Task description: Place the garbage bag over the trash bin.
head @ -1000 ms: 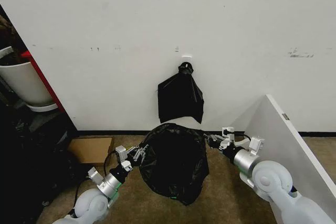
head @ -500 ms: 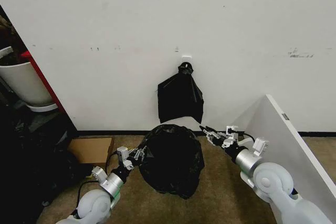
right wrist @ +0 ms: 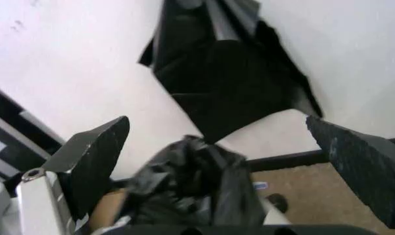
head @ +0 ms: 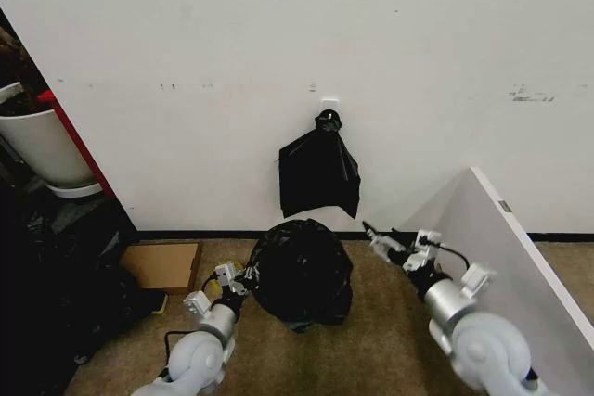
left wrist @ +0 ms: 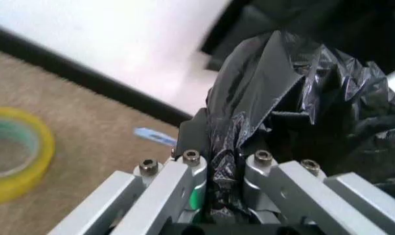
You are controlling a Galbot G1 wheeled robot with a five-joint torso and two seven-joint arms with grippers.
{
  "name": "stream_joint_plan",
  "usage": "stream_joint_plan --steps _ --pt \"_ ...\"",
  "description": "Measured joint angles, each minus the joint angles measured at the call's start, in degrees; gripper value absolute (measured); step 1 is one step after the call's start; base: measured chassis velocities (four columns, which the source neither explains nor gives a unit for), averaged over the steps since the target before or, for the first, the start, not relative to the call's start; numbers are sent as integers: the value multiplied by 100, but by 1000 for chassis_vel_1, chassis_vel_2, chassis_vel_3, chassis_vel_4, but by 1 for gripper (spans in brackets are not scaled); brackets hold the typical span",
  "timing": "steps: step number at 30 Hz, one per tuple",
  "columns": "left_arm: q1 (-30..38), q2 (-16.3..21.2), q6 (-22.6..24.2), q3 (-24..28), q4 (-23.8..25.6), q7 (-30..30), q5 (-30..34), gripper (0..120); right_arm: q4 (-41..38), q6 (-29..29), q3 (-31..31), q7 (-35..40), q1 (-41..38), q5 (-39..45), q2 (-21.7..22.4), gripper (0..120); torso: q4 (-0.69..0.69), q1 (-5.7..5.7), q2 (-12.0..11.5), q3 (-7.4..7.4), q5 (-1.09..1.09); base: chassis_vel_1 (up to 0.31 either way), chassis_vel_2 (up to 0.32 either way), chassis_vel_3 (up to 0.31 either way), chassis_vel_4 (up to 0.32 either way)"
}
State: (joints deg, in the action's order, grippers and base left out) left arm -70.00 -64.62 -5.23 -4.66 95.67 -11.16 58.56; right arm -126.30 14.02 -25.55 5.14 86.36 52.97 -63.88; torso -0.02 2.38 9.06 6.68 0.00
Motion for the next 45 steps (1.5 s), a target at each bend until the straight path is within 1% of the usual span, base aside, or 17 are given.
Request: stream_joint_plan --steps 6,13,14,17,18,19,20,23,28,30,32,33,36,38,39,42,45 --pt "317 -257 154 23 -277 -385 93 4 -253 -5 130 31 161 -202 -178 100 1 0 0 0 0 0 0 0 0" --pt "485 -299 235 33 -494 -283 113 5 -272 -1 248 96 166 -313 -209 100 2 0 0 0 0 0 0 0 0" --pt "505 -319 236 35 -525 -240 113 11 -292 4 261 102 188 -340 -209 100 2 0 0 0 -1 0 0 0 0" --pt "514 -342 237 40 -544 -219 104 17 -303 8 265 106 209 -361 -205 100 0 0 0 0 -1 0 0 0 0" --pt "519 -358 237 40 -559 -216 92 23 -309 13 266 108 220 -369 -198 100 2 0 0 0 0 0 0 0 0" --pt "521 -362 238 41 -562 -215 89 23 -310 13 265 108 221 -370 -197 100 2 0 0 0 0 0 0 0 0" --pt "522 -378 252 42 -566 -220 81 32 -317 16 267 115 223 -371 -196 100 2 0 0 0 -1 0 0 0 0" --pt "521 -378 296 42 -557 -259 80 39 -321 19 275 119 223 -373 -203 100 1 0 0 0 -1 0 0 0 0" --pt "389 -287 446 -46 -316 -440 82 62 -307 25 328 125 232 -403 -237 100 1 0 0 0 -1 0 0 0 0" --pt "357 -267 475 -61 -260 -463 81 64 -299 25 332 125 232 -408 -237 100 1 0 0 0 -1 0 0 0 0" --pt "286 -225 535 -96 -147 -501 63 70 -276 25 342 126 232 -416 -238 100 1 0 0 0 -1 0 0 0 0" --pt "200 -168 602 -129 -33 -542 -12 79 -258 24 359 130 226 -418 -240 100 1 0 0 0 0 0 0 0 0" --pt "72 -81 690 -195 142 -588 -131 91 -258 24 396 135 213 -421 -242 100 1 0 0 0 -1 0 0 0 0" --pt "62 -74 694 -201 155 -587 -144 91 -259 24 401 135 212 -421 -242 100 1 0 0 0 -1 0 0 0 0" --pt "24 -47 703 -215 205 -576 -212 97 -266 24 412 137 212 -422 -243 100 1 0 0 0 -1 0 0 0 0" --pt "-64 12 643 -221 344 -469 -544 100 -293 23 425 147 216 -424 -255 100 1 0 0 0 -1 0 0 0 0" --pt "-166 29 394 -214 476 -406 -1179 100 -313 -21 406 145 229 -505 -291 100 1 0 0 0 -1 0 0 0 0"
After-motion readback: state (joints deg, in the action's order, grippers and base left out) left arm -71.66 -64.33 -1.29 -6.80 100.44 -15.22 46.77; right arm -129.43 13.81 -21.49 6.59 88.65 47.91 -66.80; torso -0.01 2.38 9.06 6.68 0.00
